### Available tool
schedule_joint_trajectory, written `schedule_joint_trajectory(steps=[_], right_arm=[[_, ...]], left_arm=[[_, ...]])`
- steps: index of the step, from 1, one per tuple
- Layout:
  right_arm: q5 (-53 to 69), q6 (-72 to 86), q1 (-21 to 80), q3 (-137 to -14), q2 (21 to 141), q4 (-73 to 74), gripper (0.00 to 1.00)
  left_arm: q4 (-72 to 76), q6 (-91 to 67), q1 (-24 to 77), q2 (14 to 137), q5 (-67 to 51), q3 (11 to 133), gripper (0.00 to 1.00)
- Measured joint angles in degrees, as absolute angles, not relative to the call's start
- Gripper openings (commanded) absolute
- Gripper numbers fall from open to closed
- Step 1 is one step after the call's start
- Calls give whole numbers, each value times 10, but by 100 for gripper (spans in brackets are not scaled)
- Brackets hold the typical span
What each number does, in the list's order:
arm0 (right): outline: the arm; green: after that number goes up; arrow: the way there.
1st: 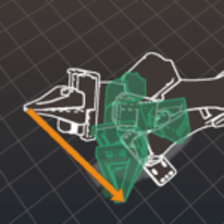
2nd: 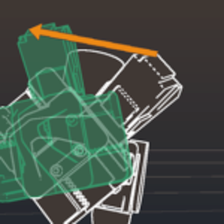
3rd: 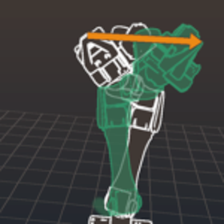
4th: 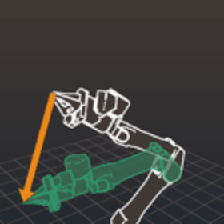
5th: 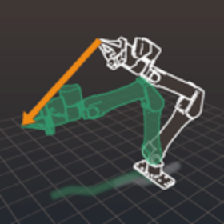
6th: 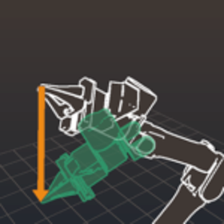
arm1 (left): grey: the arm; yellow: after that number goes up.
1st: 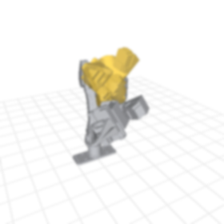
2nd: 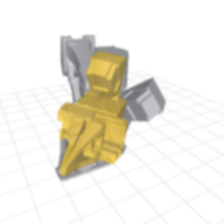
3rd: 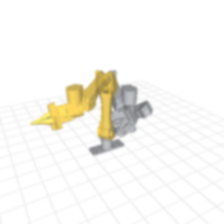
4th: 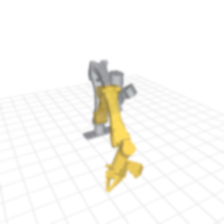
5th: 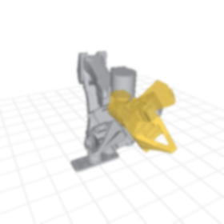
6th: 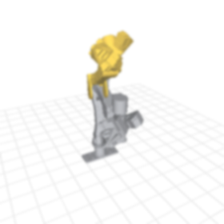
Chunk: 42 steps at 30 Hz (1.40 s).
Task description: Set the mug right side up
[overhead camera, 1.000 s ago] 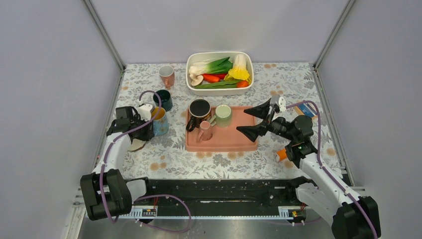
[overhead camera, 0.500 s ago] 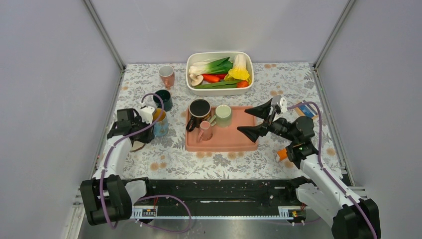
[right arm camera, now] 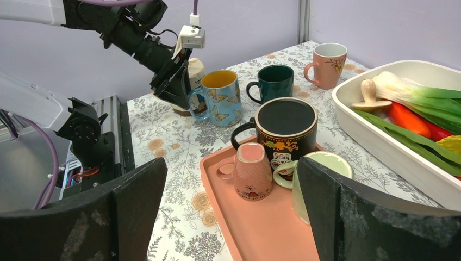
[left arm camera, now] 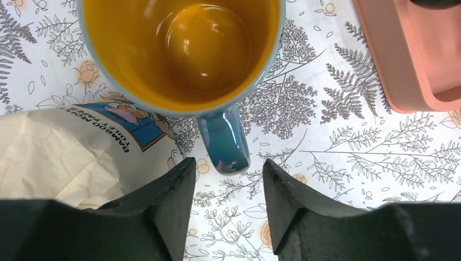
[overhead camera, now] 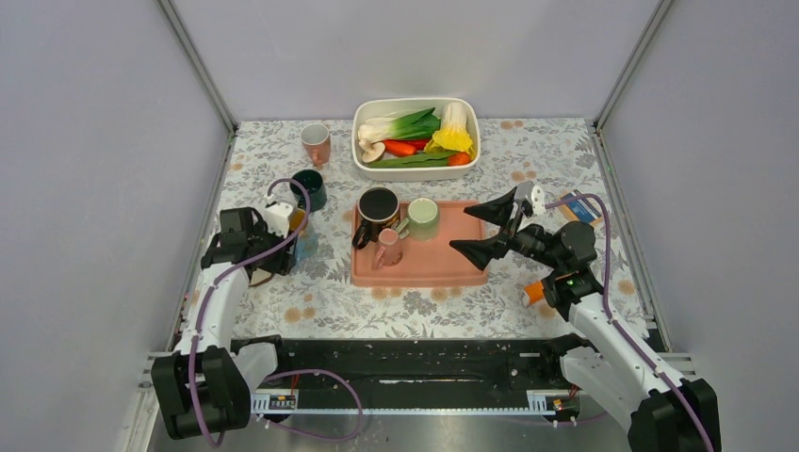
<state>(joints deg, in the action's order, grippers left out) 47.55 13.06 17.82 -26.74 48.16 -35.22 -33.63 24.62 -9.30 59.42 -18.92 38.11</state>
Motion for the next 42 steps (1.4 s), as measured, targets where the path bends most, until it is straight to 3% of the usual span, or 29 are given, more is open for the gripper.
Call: schedule_joint_trajectory(steps=[4, 18, 21, 24, 31, 42], right_arm=[[475, 131, 178, -266, 479, -352, 99], [476, 131, 171, -266, 470, -352, 99], [476, 130, 170, -266, 469, -352, 99], [475, 130, 169, -266, 469, -352, 99], [476, 123, 166, -265, 466, -352, 99], [476, 116, 162, -262, 464, -352, 100]], left_arm=[[-345, 247, -93, 581, -188, 381, 66], [-379, 259, -93, 552, -194, 425, 79], [-401, 266, -91, 541, -232, 456, 85], [-409, 267, -65, 530, -267, 485, 99], [-394, 253, 115, 545, -272, 504, 99], [-363, 225, 236, 721, -178, 554, 99]])
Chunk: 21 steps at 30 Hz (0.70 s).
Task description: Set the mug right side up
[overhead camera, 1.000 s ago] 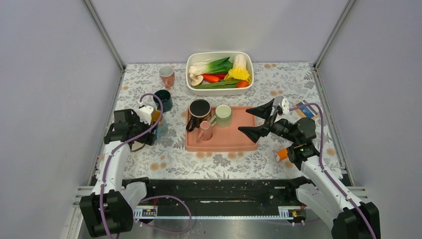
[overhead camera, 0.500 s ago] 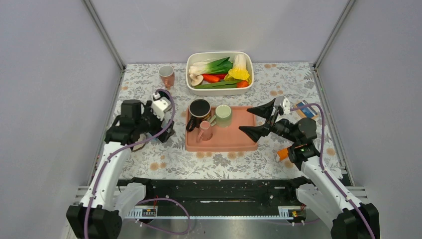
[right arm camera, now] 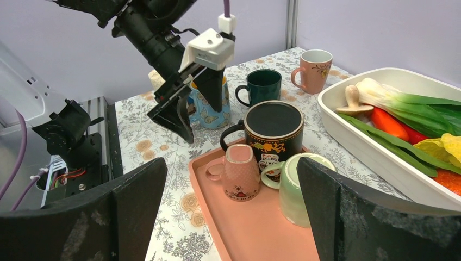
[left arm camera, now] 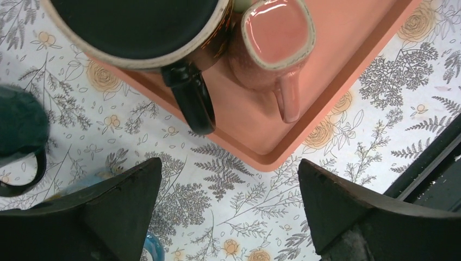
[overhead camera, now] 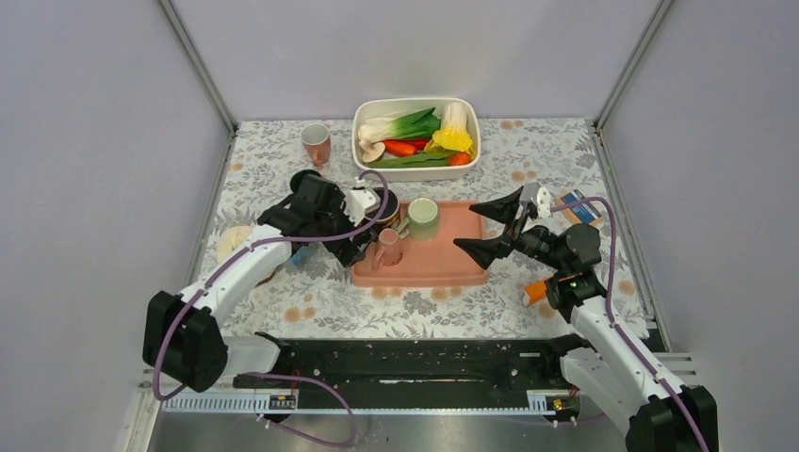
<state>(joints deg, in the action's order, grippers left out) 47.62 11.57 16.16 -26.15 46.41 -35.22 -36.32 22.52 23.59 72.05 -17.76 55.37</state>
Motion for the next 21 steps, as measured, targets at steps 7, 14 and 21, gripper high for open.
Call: schedule_joint_trajectory(steps=[7, 14, 21], right_arm=[[477, 111, 160, -260, 464, -352, 100], [477, 109, 158, -257, 464, -352, 99], [477, 108, 156, -254, 464, -353, 100]], left_arm=[[-335, 222, 256, 783, -139, 573, 97], [-303, 220, 256, 828, -107, 582, 91], [-284, 212, 256, 857, -105, 591, 80]])
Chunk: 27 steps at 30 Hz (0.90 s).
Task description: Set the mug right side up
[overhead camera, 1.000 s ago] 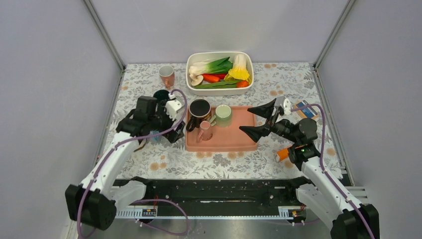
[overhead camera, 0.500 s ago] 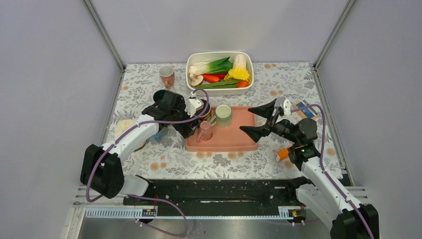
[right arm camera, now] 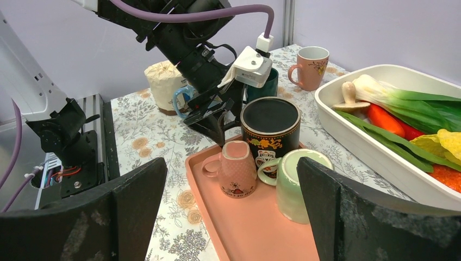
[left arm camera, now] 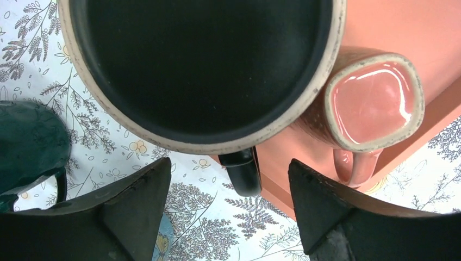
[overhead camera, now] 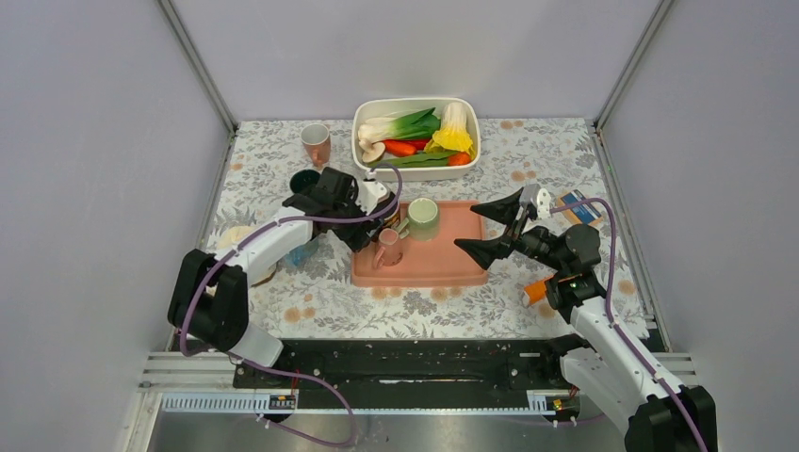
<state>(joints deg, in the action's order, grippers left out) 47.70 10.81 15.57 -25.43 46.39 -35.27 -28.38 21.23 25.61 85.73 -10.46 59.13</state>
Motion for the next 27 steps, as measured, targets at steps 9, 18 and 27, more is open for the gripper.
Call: schedule_joint_trajectory(steps=[9, 18, 27], right_arm=[[477, 107, 155, -254, 464, -353, 100], [477, 107, 153, -253, 464, -353, 99], [478, 107, 153, -252, 464, -353, 98]], left_arm=[[-264, 206, 256, 876, -104, 601, 68], [-243, 202, 256, 886, -104, 601, 54], [-243, 190, 258, 895, -105, 604, 19]])
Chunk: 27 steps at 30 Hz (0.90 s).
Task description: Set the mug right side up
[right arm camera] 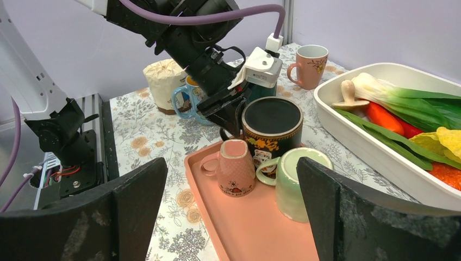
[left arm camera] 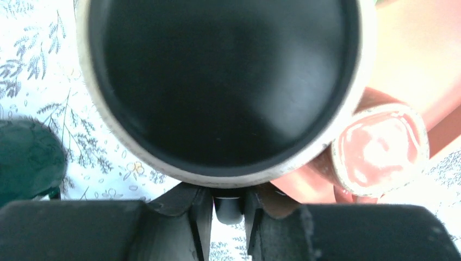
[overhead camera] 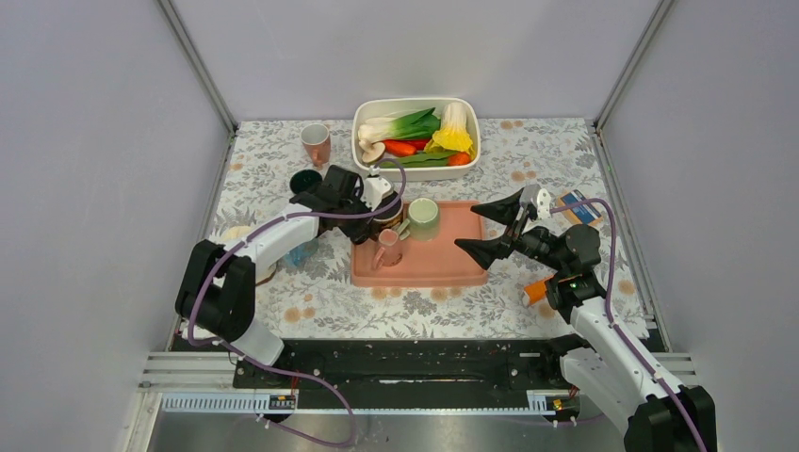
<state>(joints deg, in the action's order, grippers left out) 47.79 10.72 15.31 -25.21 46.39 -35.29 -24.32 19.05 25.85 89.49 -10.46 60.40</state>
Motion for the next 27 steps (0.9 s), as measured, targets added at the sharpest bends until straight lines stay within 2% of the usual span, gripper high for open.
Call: schedule_joint_trajectory(steps=[4, 5, 27], right_arm=[[479, 107, 153, -251, 464, -353, 99], [481, 107, 153, -251, 464, -353, 98], [482, 107, 153, -251, 464, -353, 99]], left_arm=[[-244, 190, 260, 898, -105, 609, 1], [-246, 190, 260, 898, -105, 609, 0], [-301, 164, 245, 856, -95, 671, 0]])
